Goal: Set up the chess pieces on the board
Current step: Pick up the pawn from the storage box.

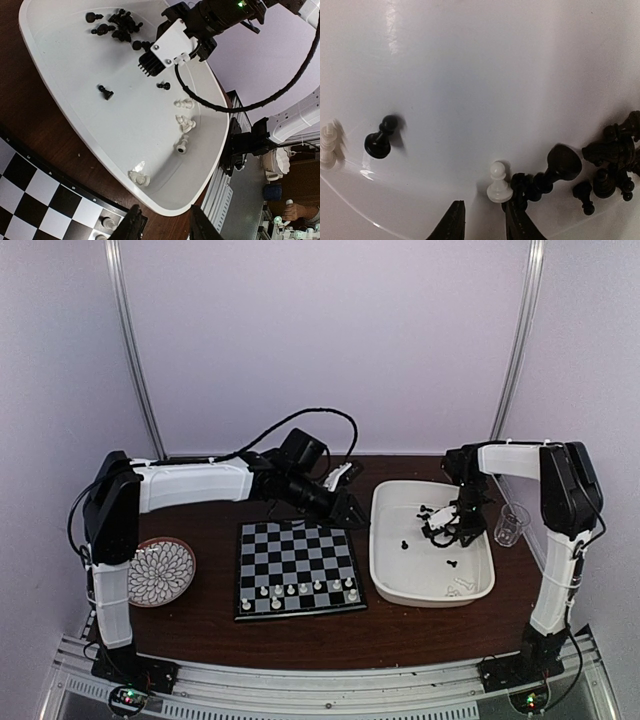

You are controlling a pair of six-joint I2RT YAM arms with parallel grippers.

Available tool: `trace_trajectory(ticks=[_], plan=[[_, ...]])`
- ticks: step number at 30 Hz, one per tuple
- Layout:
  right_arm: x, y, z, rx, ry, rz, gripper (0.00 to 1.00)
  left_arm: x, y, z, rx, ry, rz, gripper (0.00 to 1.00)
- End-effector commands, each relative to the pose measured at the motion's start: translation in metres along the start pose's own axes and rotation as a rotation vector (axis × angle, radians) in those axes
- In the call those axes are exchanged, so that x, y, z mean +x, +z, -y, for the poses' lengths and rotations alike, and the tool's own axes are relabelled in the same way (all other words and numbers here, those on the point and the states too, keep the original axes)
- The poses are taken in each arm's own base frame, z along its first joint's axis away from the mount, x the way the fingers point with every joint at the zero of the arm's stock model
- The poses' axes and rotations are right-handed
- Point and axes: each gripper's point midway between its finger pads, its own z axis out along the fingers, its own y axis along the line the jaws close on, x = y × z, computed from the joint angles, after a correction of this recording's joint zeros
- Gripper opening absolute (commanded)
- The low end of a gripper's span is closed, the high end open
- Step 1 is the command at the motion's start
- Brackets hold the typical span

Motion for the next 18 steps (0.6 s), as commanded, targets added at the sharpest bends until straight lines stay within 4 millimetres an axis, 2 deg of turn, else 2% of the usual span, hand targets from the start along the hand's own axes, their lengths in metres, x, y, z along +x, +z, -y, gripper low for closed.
trace_trajectory(ticks=[1, 18], plan=[[-0.004, 0.005, 0.003, -0.004, 0.0, -0.008, 0.32, -0.011, -0.008, 0.014, 0.02, 0.054, 0.052, 0.33], [-0.012, 0.024, -0.004, -0.023, 0.055, 0.008, 0.31, -0.01, -0.003, 0.011, 0.025, 0.036, 0.045, 0.34]])
